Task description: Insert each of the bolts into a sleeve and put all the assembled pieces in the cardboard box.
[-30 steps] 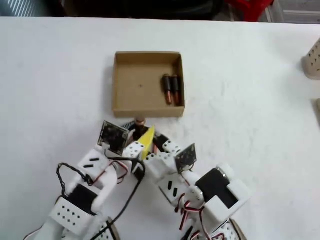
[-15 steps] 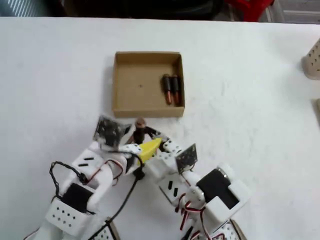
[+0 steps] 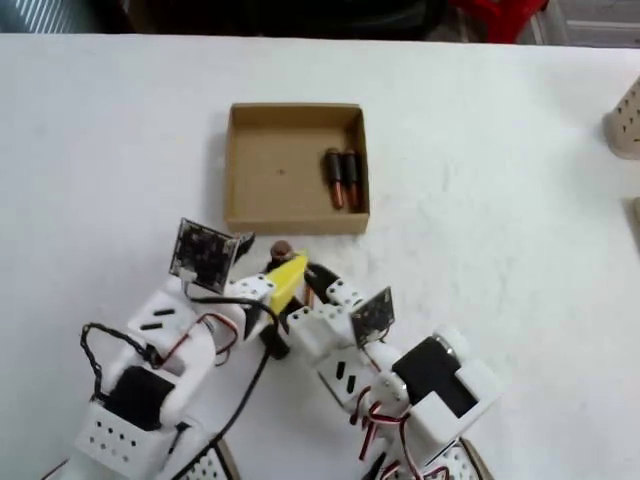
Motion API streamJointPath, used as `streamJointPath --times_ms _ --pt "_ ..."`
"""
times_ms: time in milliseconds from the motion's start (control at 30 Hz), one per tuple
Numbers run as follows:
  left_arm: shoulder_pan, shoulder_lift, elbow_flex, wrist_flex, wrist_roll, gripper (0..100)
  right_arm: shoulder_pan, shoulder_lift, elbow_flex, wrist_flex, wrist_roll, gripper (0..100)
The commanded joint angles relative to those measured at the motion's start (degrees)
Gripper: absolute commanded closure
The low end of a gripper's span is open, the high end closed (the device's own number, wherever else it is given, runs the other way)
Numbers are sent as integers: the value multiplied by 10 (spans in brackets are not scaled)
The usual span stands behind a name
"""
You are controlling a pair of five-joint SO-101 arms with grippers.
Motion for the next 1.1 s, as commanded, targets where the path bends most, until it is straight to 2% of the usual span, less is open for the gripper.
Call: streamJointPath --times_ms 0,233,433,867,1067 --pt "-5 -5 -62 -33 1 786 0 -21 4 -4 4 982" --pt "-35 -5 -60 -141 -2 985 0 -21 4 -4 4 982" --pt "-65 -5 -60 -140 0 978 0 -21 4 -4 4 982" --pt "-84 -6 -60 73 -4 978 0 -21 4 -4 4 982" --pt "-145 -6 -55 143 -1 978 0 -21 4 -4 4 982"
